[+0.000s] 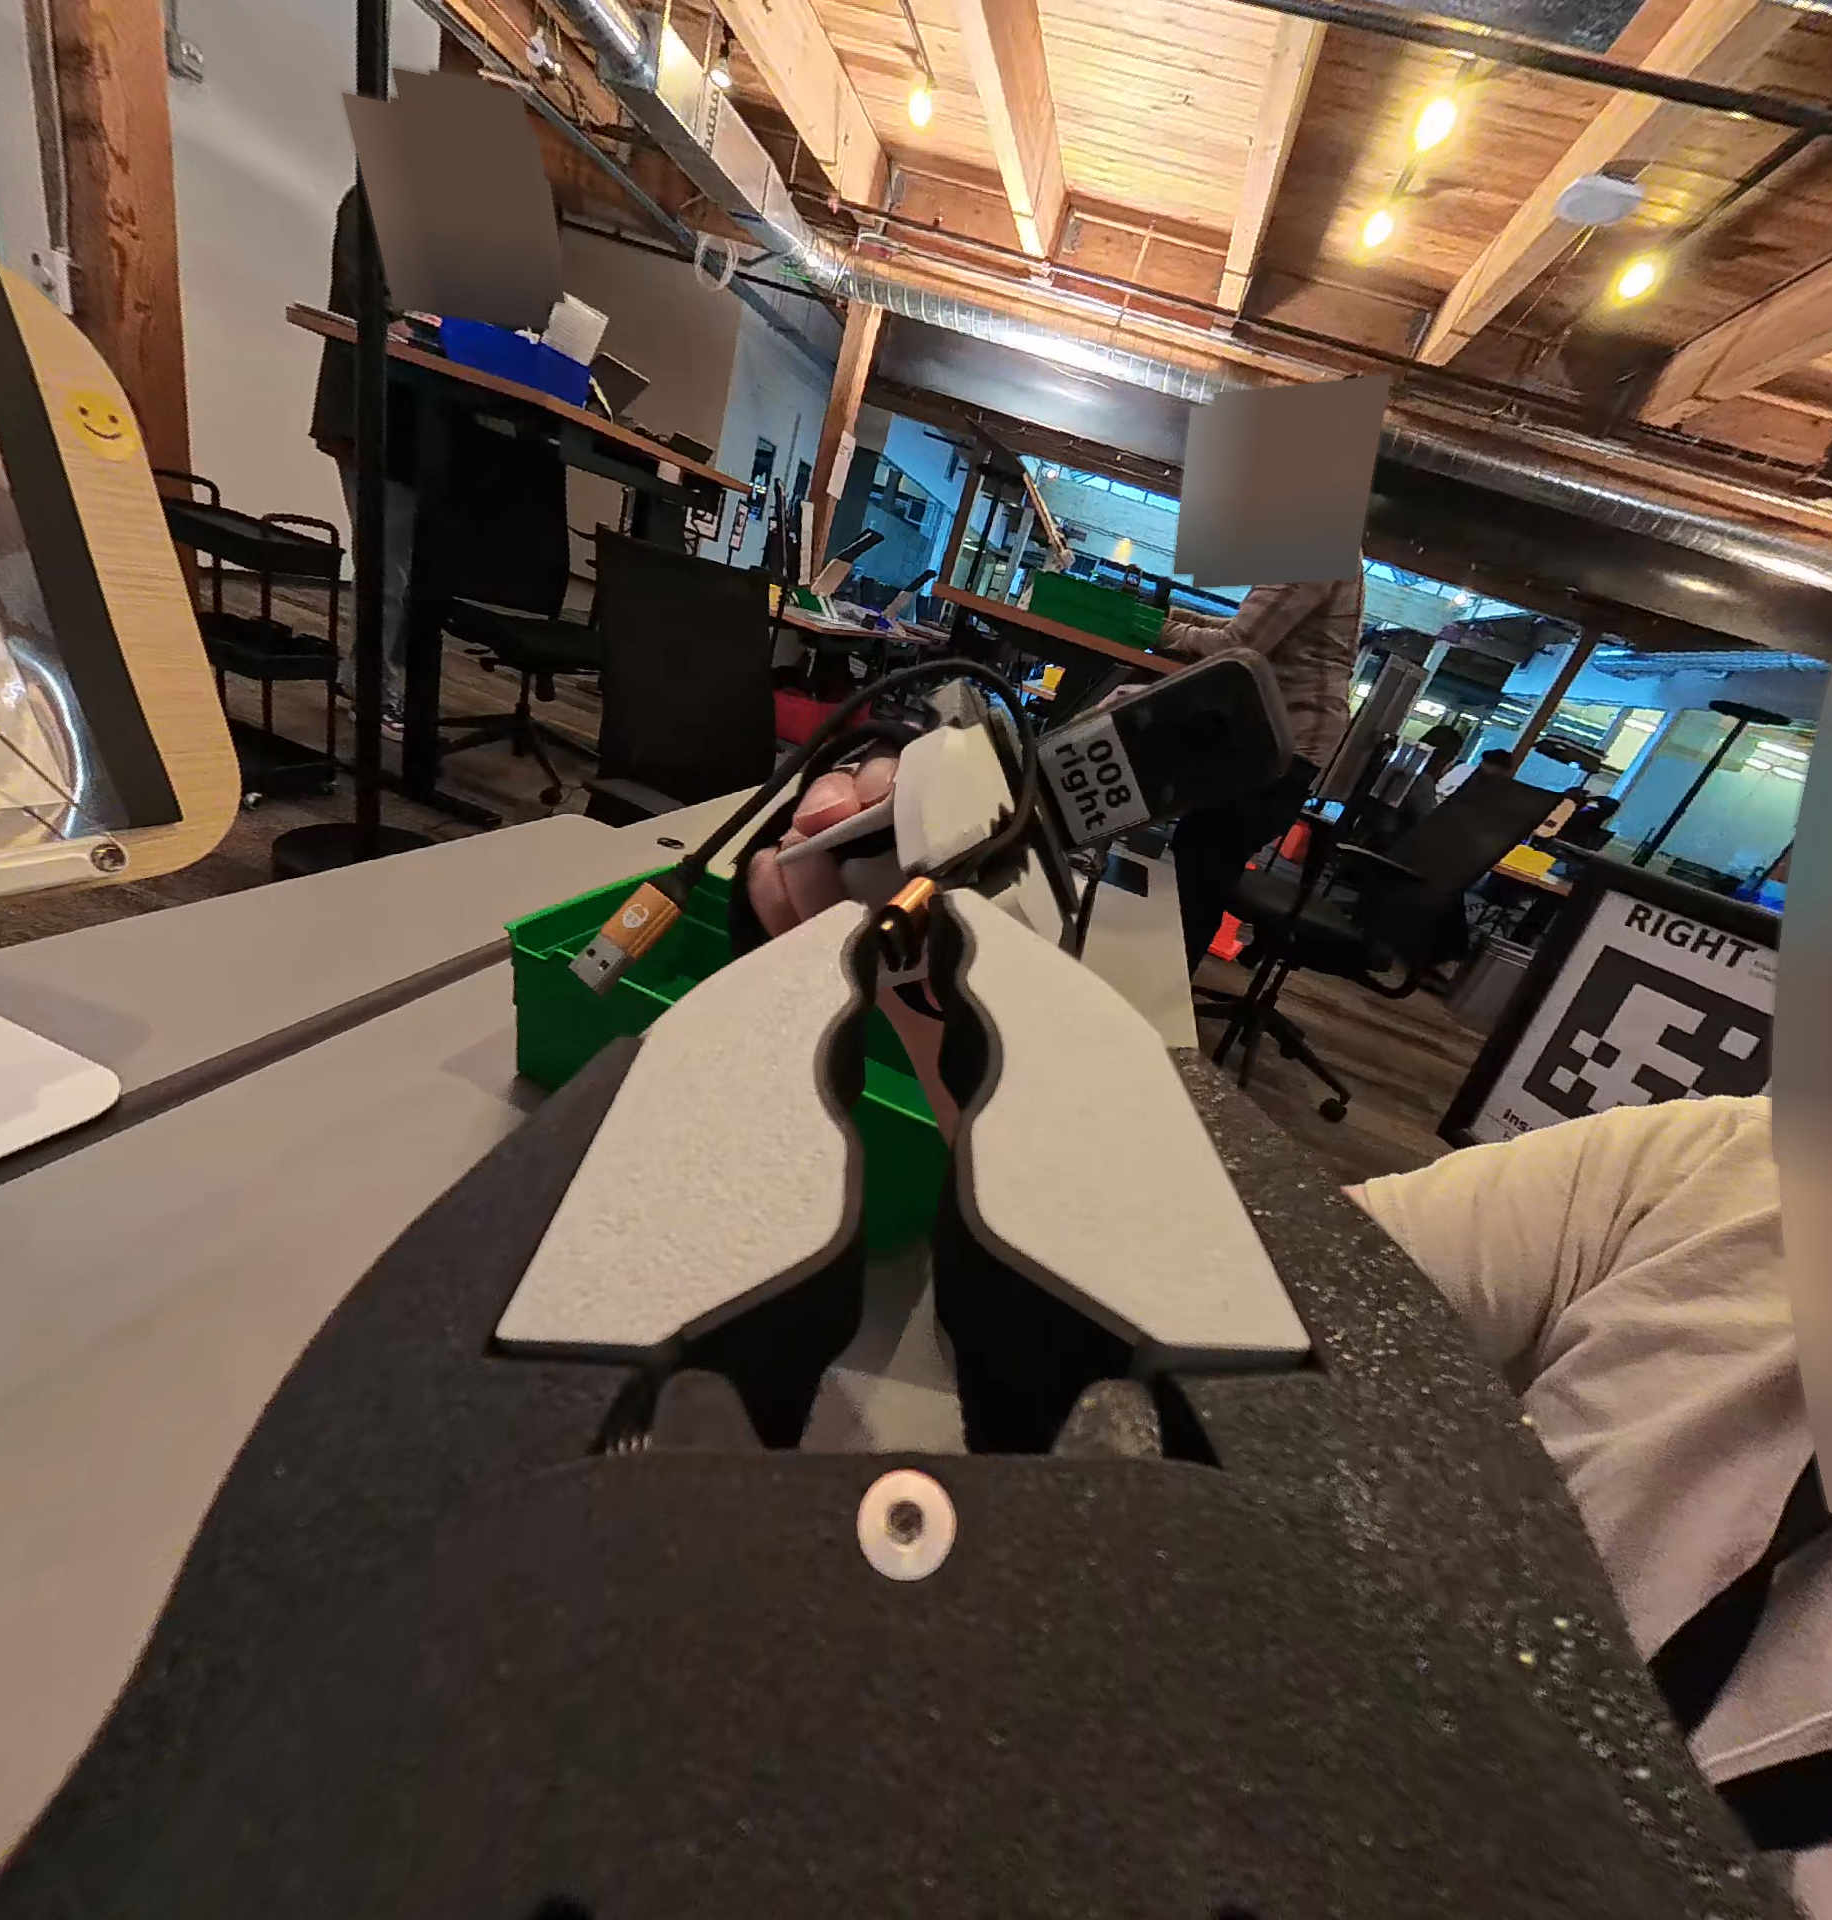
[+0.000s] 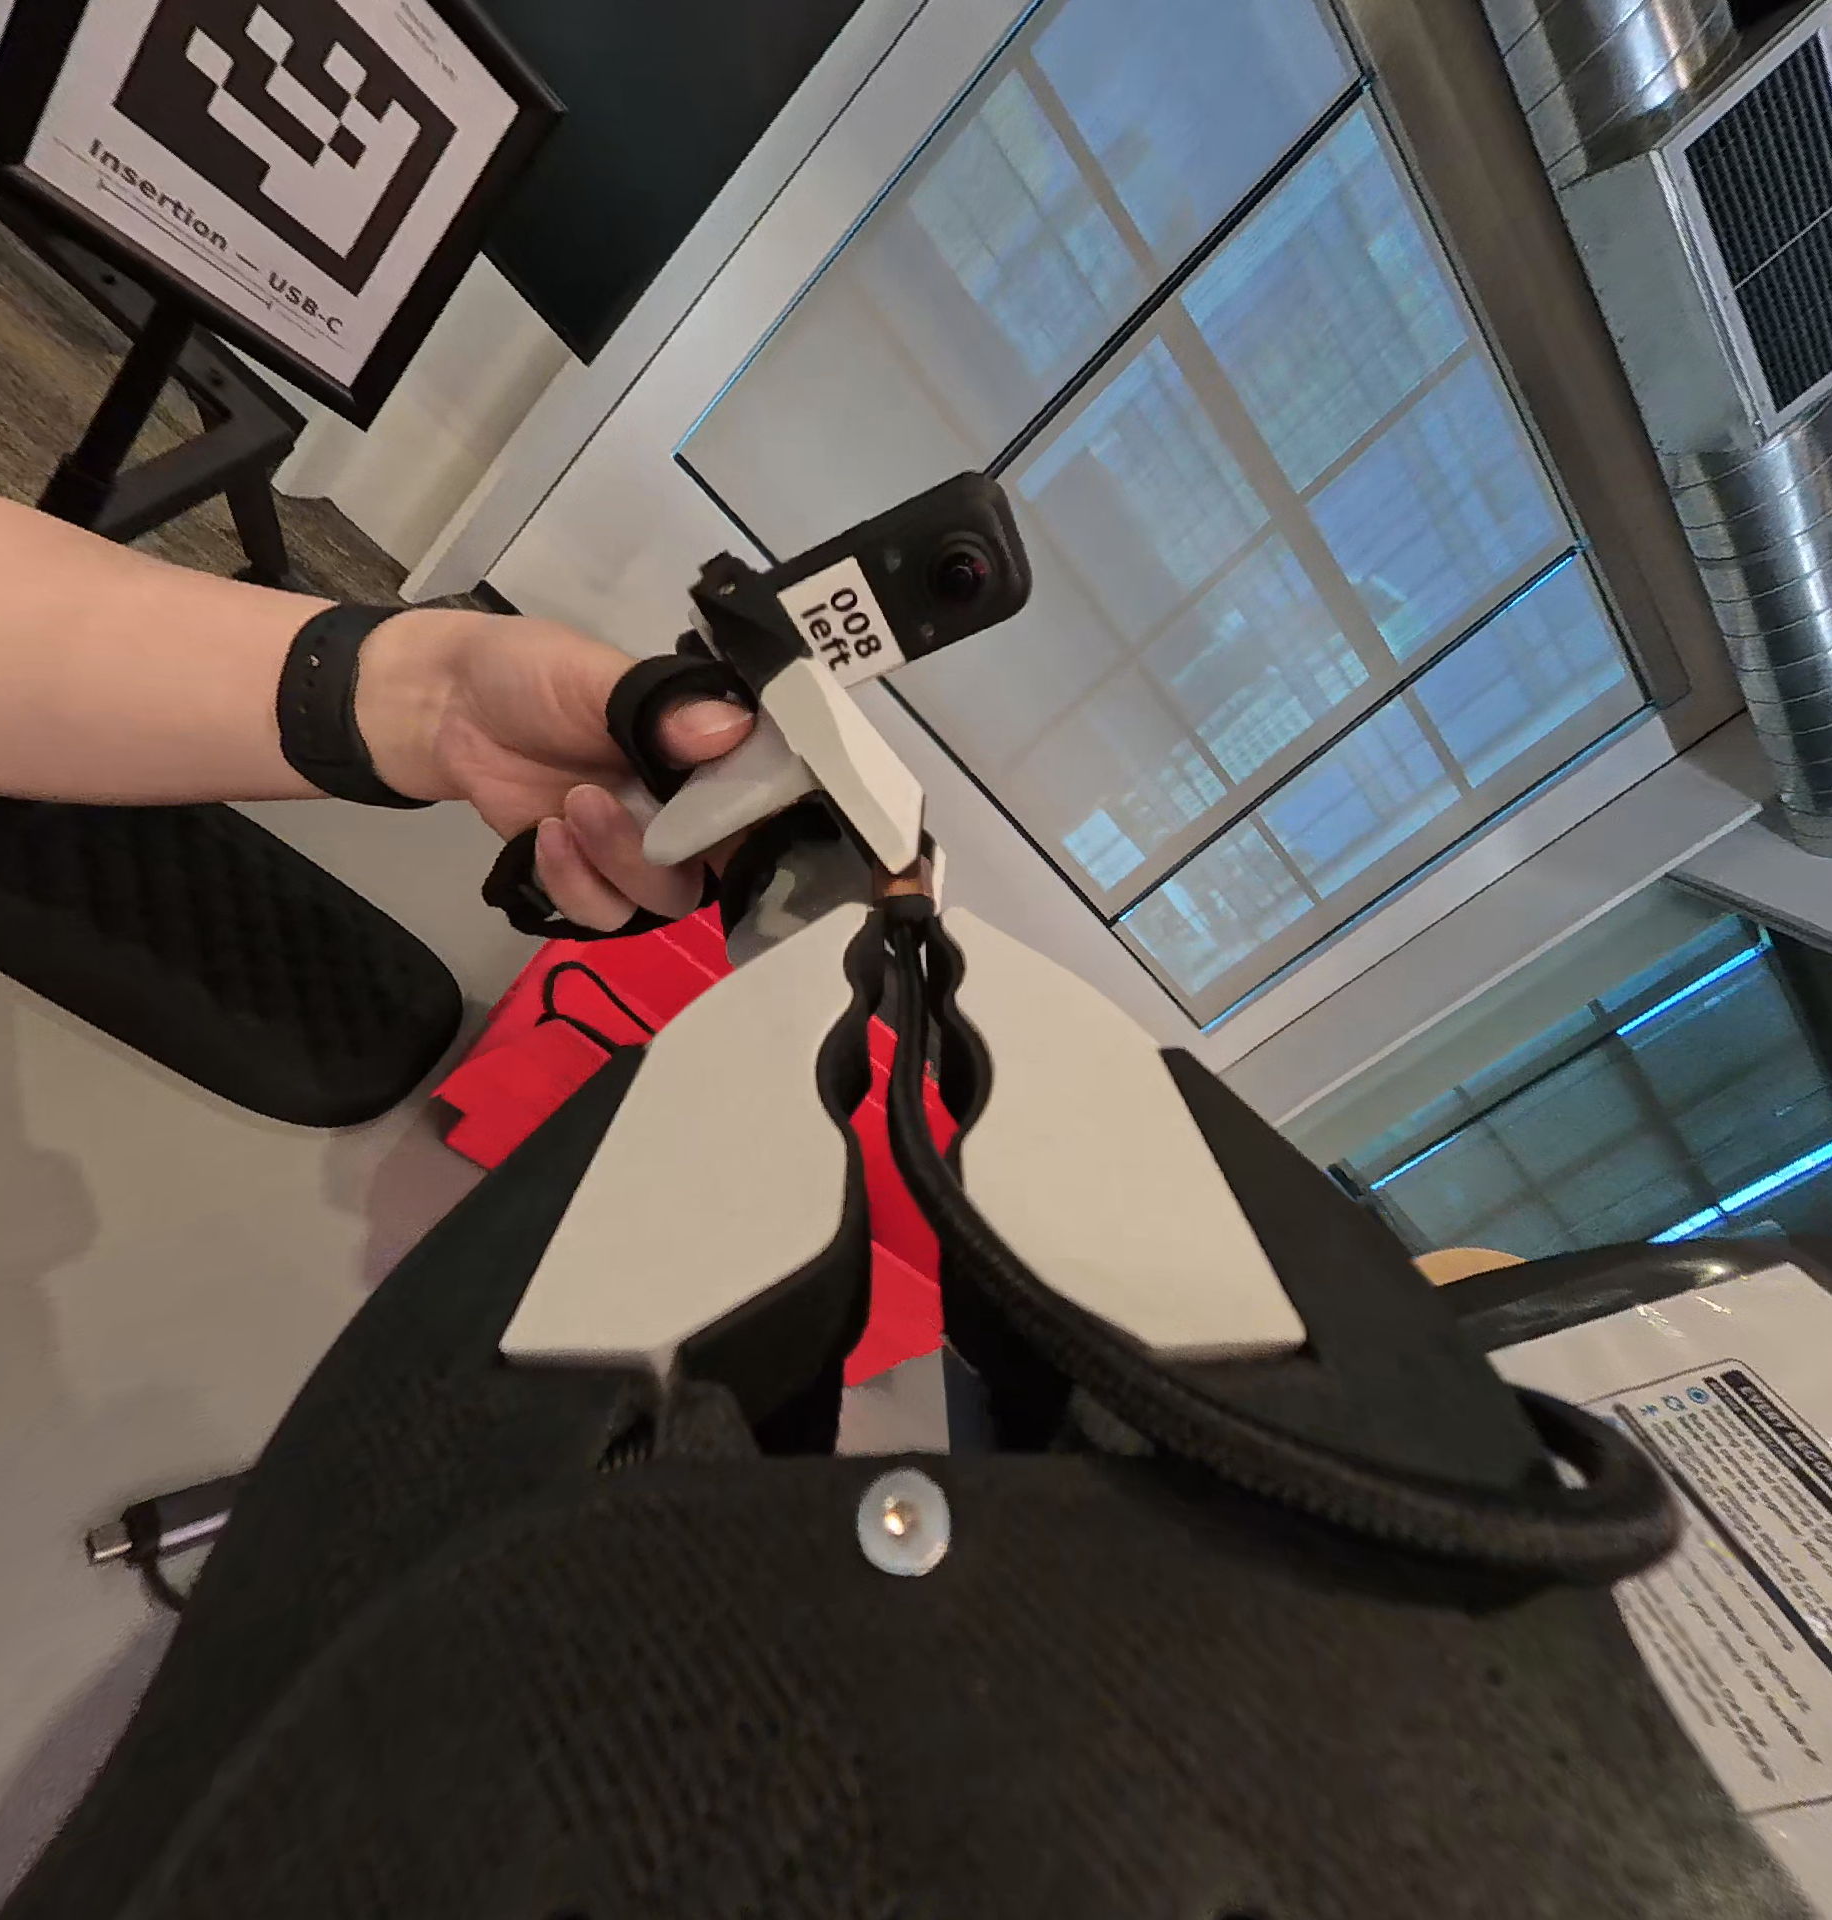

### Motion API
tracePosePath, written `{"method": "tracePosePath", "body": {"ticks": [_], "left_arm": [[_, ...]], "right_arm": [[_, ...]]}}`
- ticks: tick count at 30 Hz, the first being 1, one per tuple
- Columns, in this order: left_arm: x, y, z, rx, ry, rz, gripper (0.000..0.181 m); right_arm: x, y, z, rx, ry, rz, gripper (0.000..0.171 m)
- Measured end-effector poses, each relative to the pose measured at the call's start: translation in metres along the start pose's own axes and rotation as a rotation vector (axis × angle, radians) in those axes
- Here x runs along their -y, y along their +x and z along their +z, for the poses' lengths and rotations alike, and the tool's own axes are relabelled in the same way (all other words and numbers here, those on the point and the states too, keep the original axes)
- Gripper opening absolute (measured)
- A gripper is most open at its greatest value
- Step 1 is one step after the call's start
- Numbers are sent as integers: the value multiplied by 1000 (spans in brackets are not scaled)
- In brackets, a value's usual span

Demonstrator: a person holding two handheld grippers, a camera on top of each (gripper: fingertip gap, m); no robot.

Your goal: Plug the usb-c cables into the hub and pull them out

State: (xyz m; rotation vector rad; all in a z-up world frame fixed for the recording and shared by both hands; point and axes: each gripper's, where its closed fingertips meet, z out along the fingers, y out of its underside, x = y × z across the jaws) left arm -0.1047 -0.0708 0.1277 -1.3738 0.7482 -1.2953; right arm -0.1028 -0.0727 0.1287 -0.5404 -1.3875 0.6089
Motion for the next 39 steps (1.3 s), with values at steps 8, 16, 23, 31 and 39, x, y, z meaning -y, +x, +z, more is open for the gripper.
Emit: {"method": "tracePosePath", "body": {"ticks": [8,16,23,31,39], "left_arm": [[-3,-5,-2,25,-15,-4,8],[-3,-6,-3,26,1,-15,8],[-8,-8,-3,55,4,13,15],[-103,-80,-7,444,-443,213,30],[-185,-136,29,365,-905,189,26]], "right_arm": [[-7,-2,3,3,-39,-10,8],[-9,-2,4,16,-58,47,8],[-10,-2,-6,42,-127,52,8],[5,33,-77,-132,-260,-5,8],[22,31,-97,-153,-274,-38,8]]}}
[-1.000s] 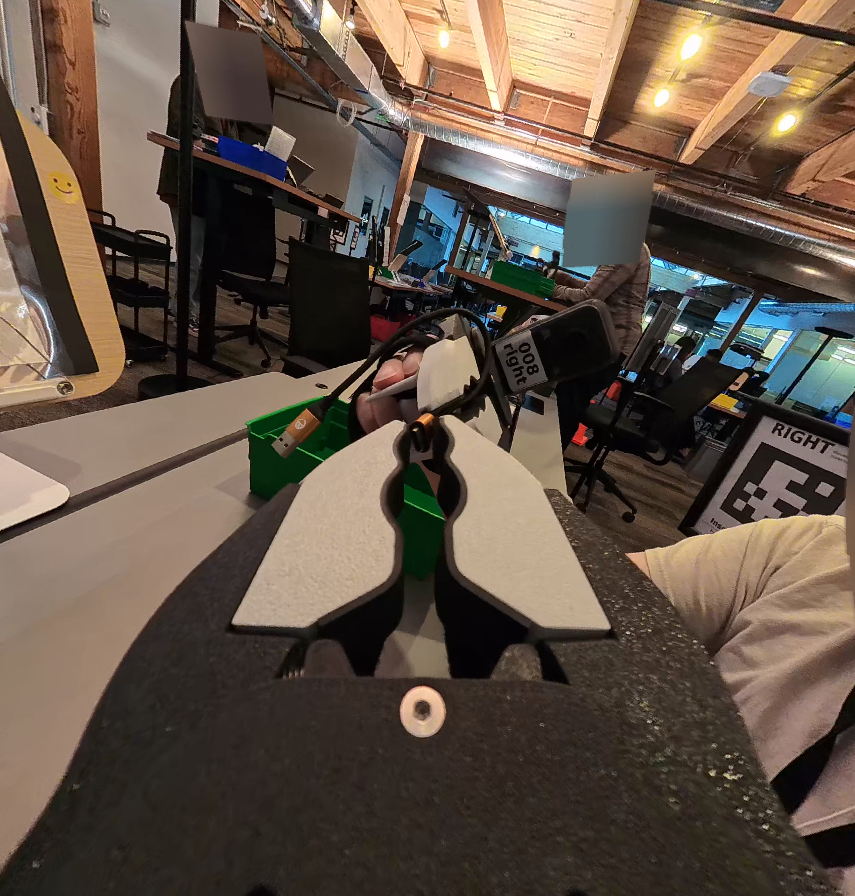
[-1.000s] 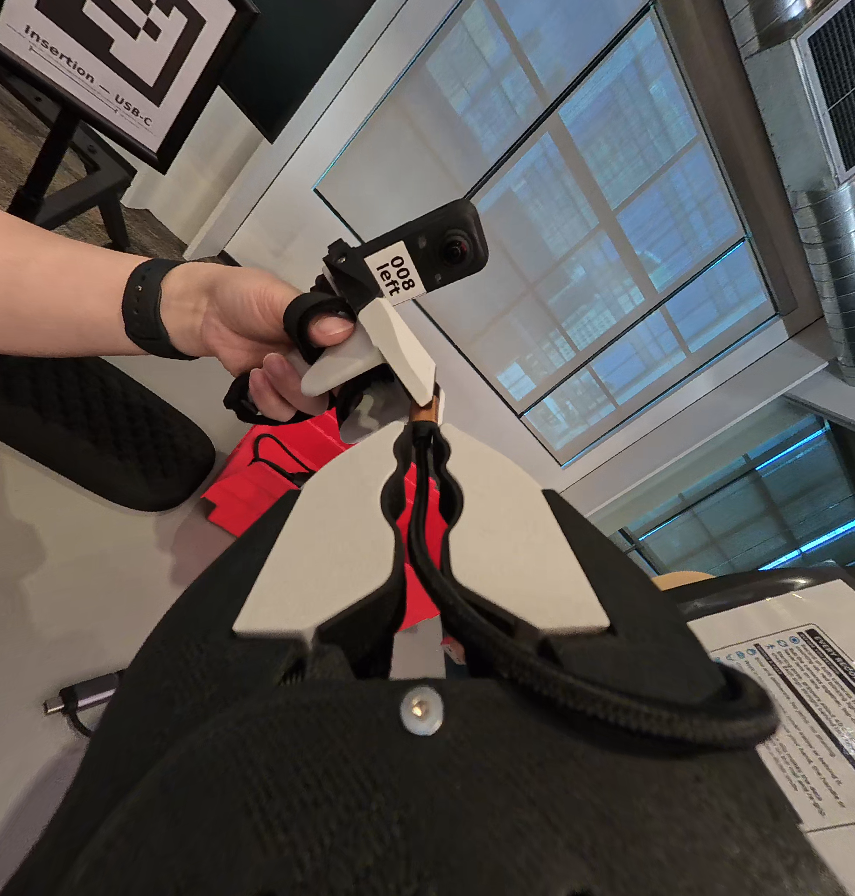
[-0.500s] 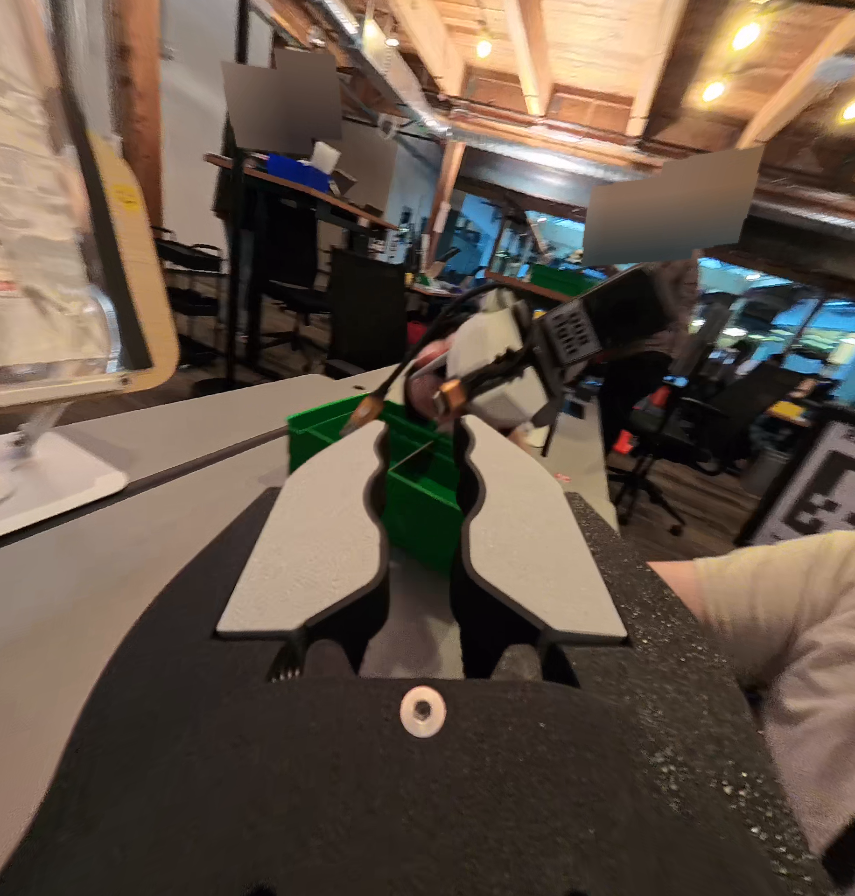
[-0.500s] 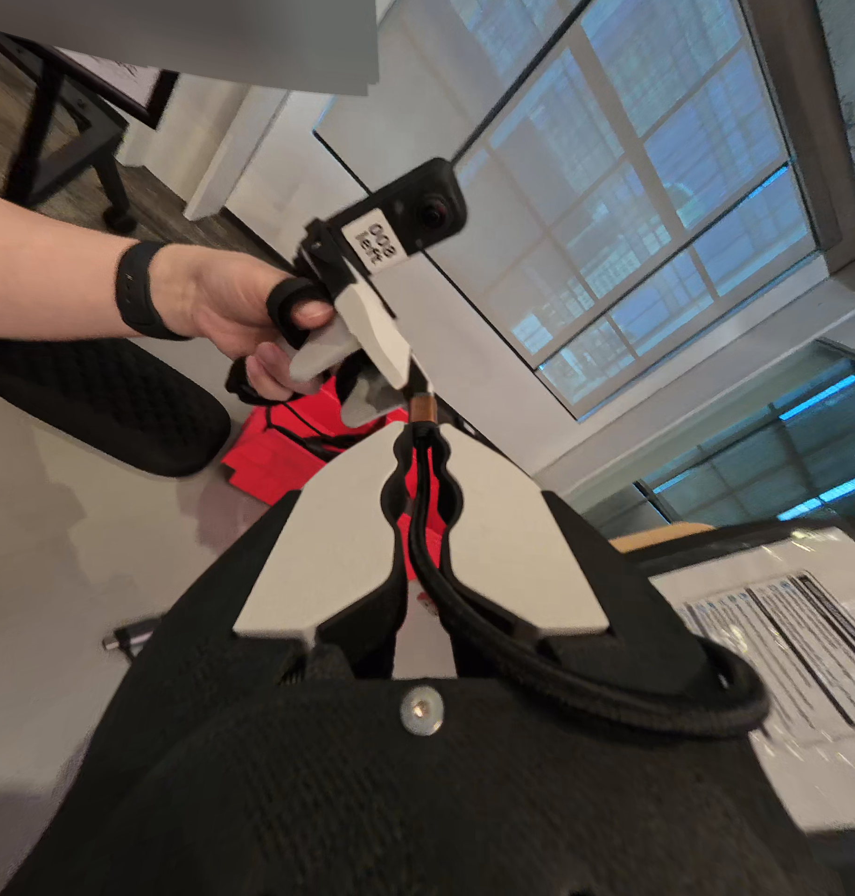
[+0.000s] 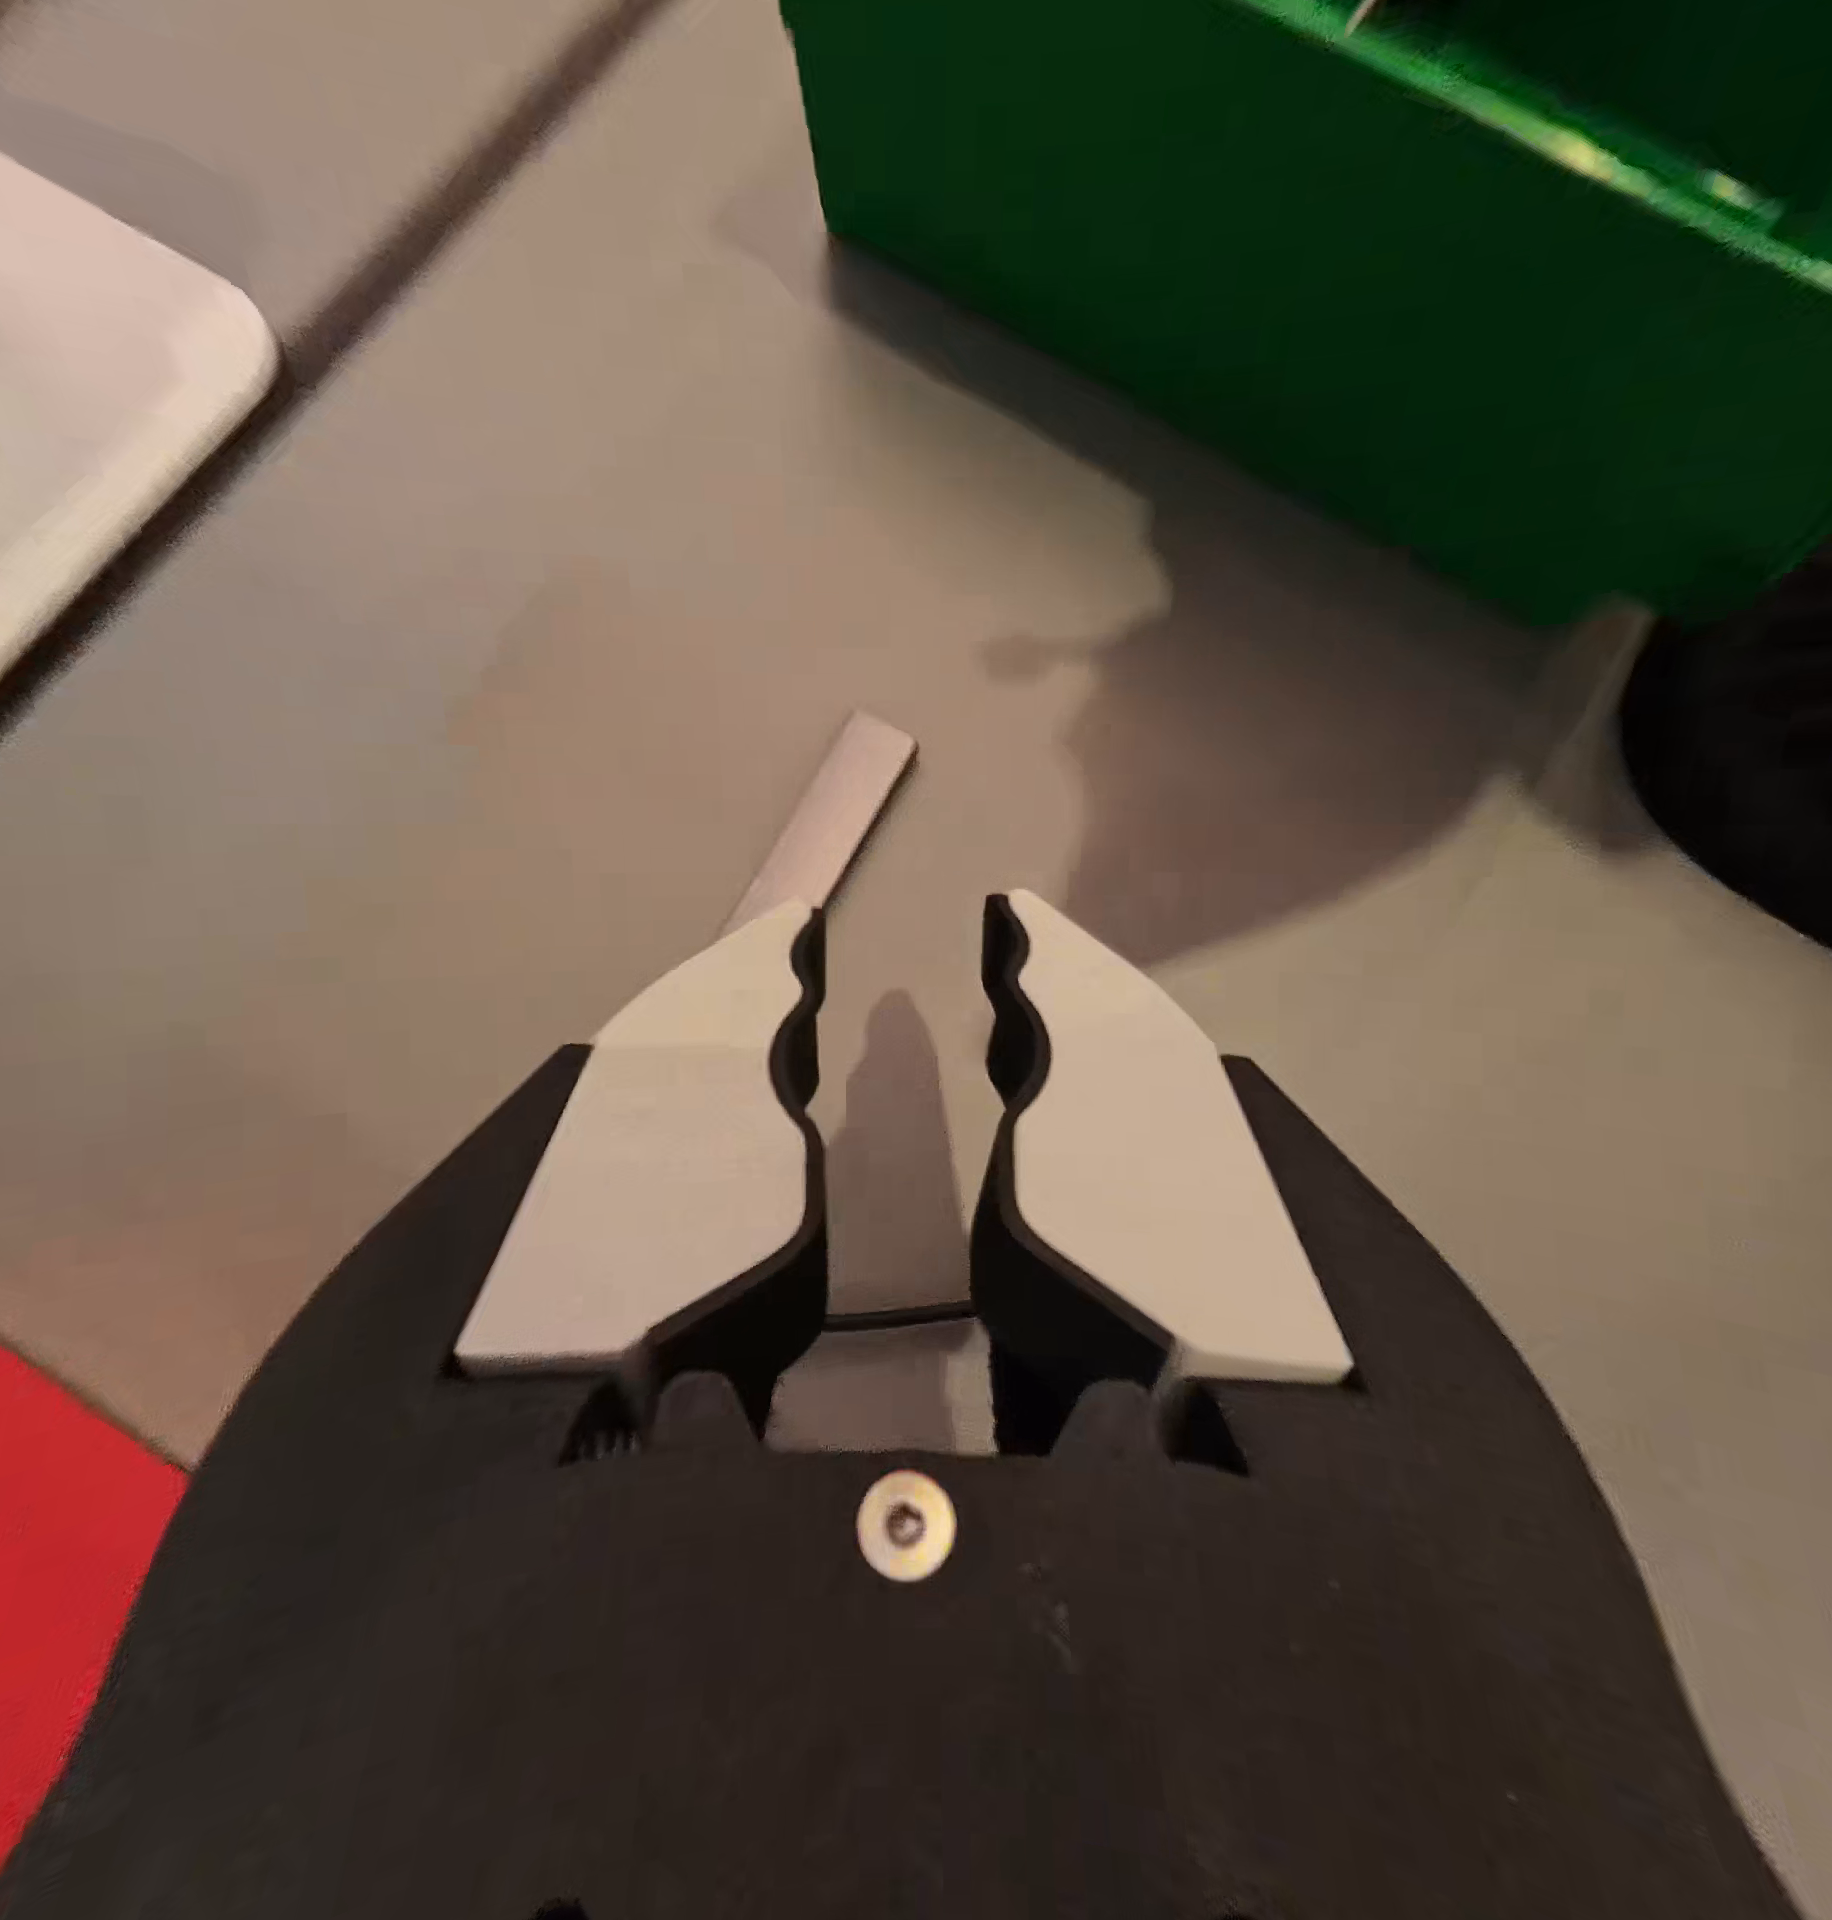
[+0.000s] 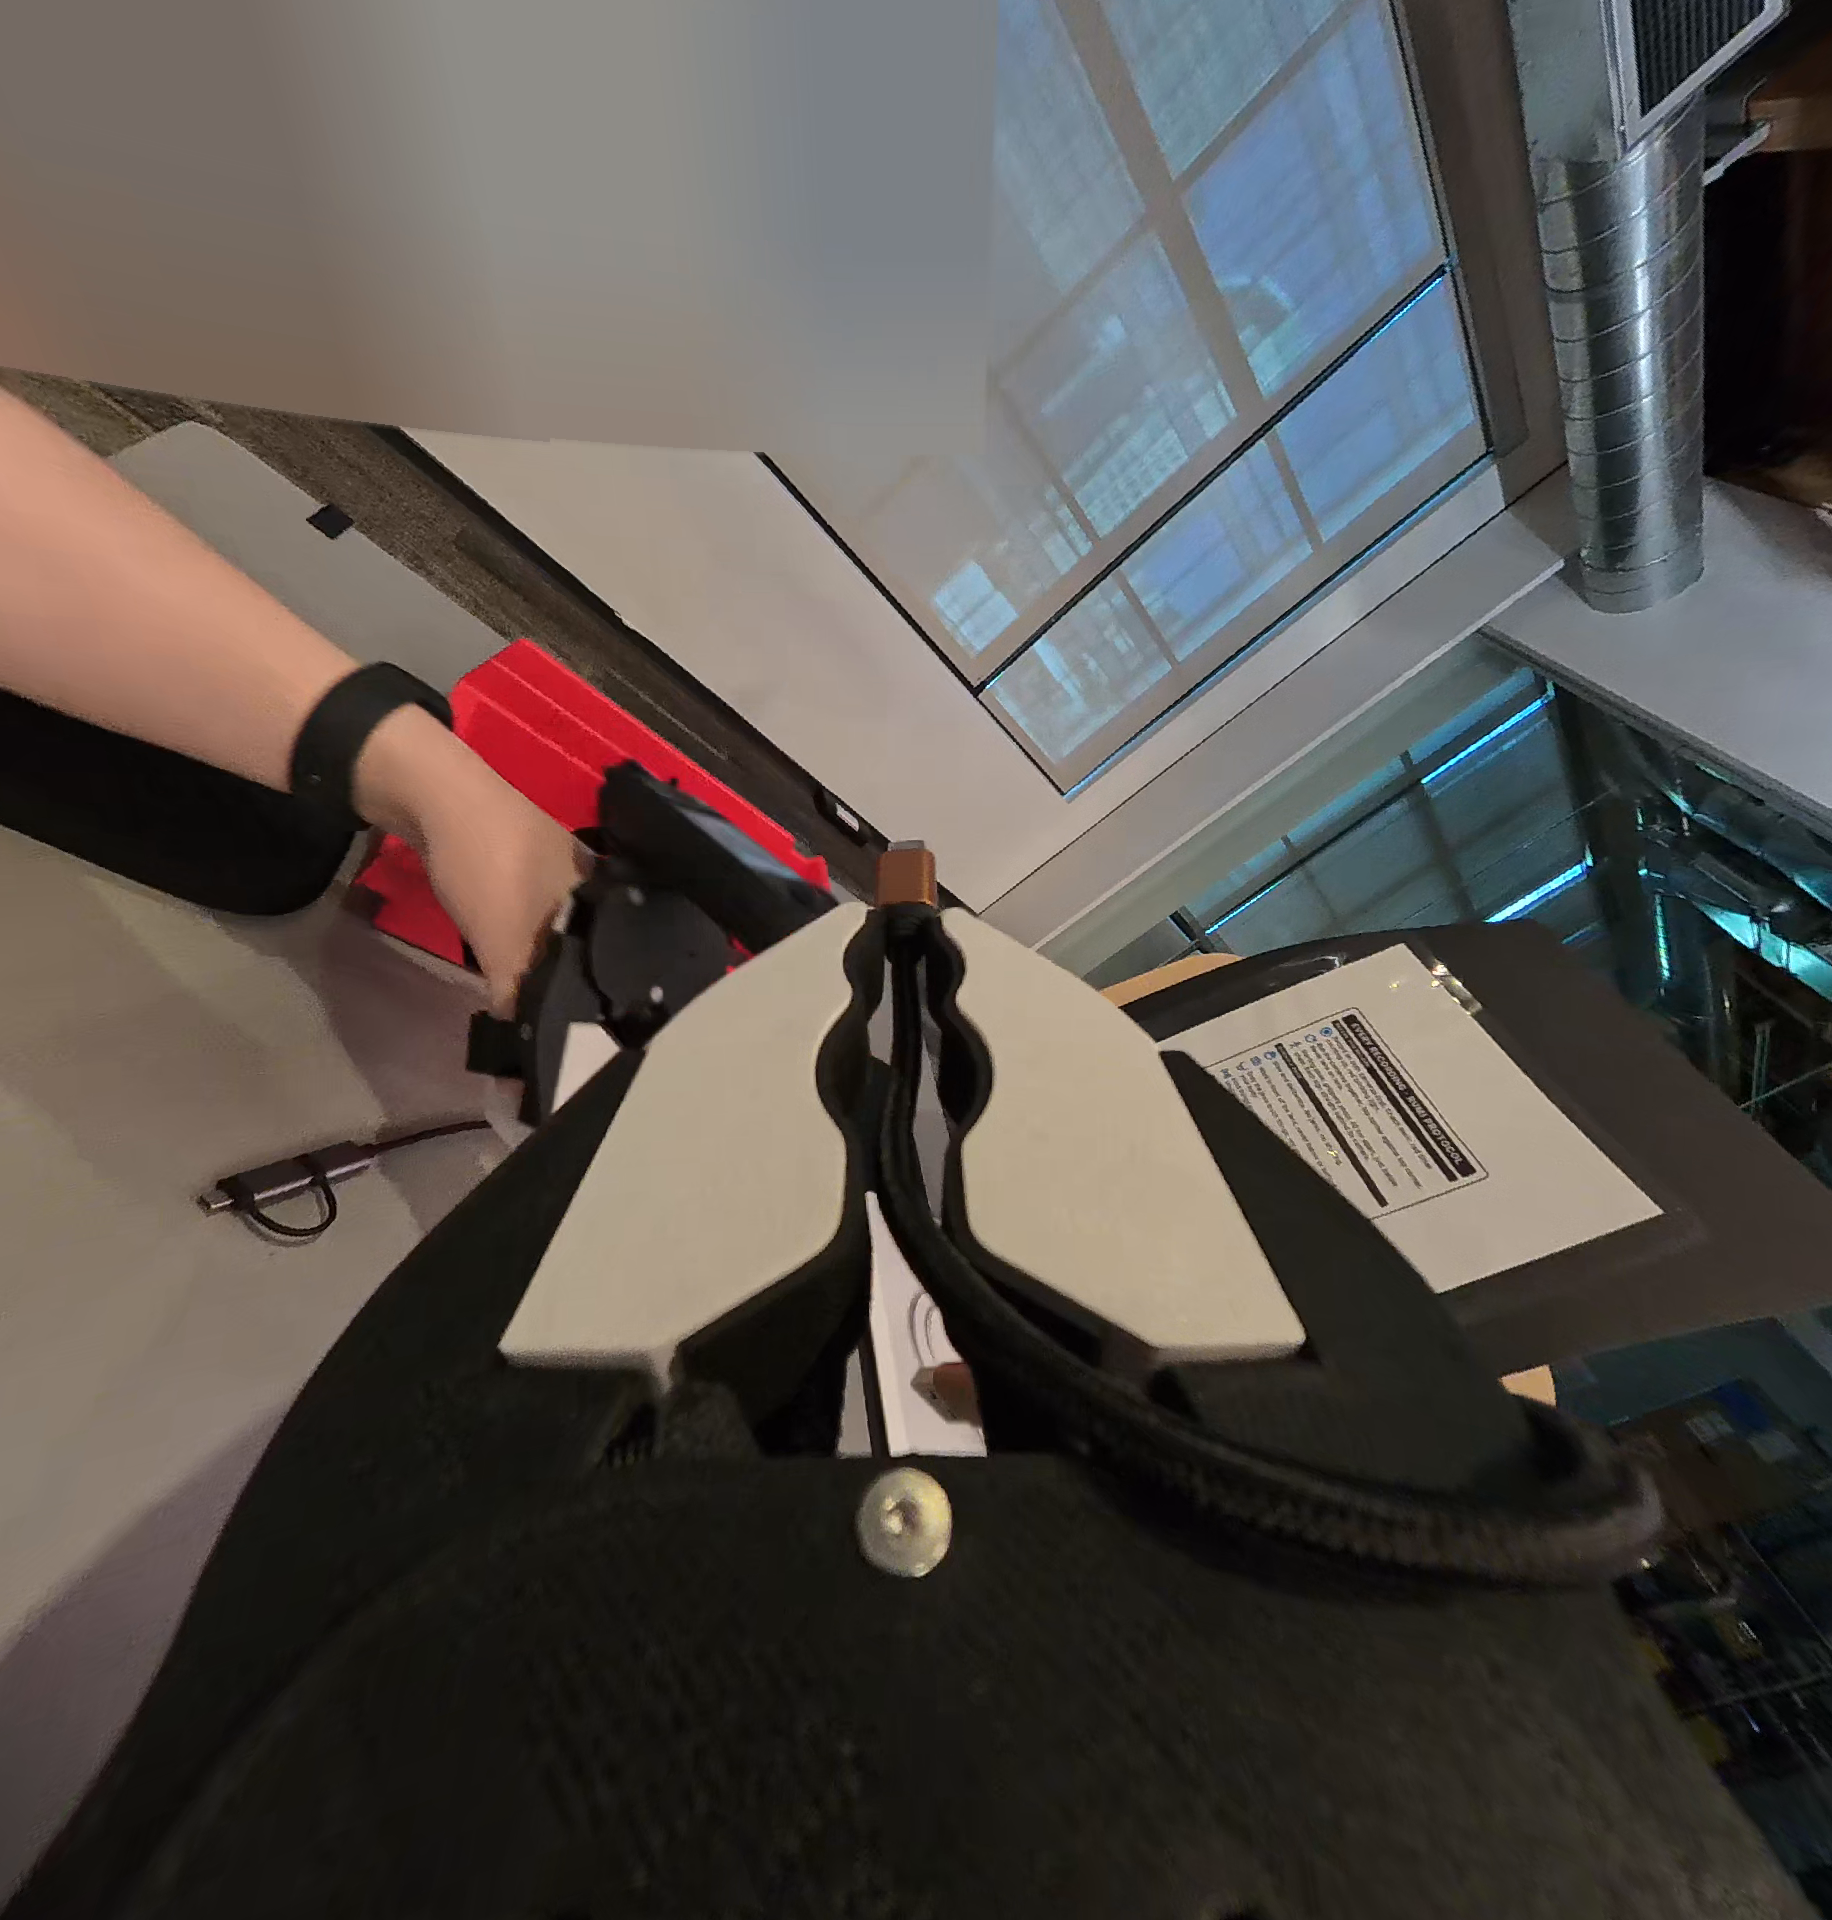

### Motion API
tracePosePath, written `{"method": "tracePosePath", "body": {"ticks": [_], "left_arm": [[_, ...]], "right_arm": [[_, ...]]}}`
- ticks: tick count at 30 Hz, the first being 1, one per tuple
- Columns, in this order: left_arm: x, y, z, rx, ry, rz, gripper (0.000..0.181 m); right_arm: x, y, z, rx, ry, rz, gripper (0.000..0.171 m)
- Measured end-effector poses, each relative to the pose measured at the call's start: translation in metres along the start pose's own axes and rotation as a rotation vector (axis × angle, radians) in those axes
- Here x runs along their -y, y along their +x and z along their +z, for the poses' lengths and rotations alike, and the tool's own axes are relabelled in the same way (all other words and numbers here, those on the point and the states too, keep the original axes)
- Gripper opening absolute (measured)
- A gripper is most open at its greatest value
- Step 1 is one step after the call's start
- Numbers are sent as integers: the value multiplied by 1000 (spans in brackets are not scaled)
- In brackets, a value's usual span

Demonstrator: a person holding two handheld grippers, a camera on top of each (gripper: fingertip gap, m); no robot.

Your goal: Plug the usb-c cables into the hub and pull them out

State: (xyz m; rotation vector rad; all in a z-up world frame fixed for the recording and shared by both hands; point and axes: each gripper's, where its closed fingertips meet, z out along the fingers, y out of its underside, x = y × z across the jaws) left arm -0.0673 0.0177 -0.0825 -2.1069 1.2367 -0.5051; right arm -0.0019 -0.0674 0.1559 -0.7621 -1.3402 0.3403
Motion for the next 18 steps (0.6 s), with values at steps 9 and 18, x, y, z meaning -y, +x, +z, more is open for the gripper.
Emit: {"method": "tracePosePath", "body": {"ticks": [9,18], "left_arm": [[-41,-48,38,-136,-416,275,36],[-56,-47,52,-205,-521,359,22]], "right_arm": [[10,1,-15,-9,30,-10,8],[11,3,-23,-18,44,-3,8]]}}
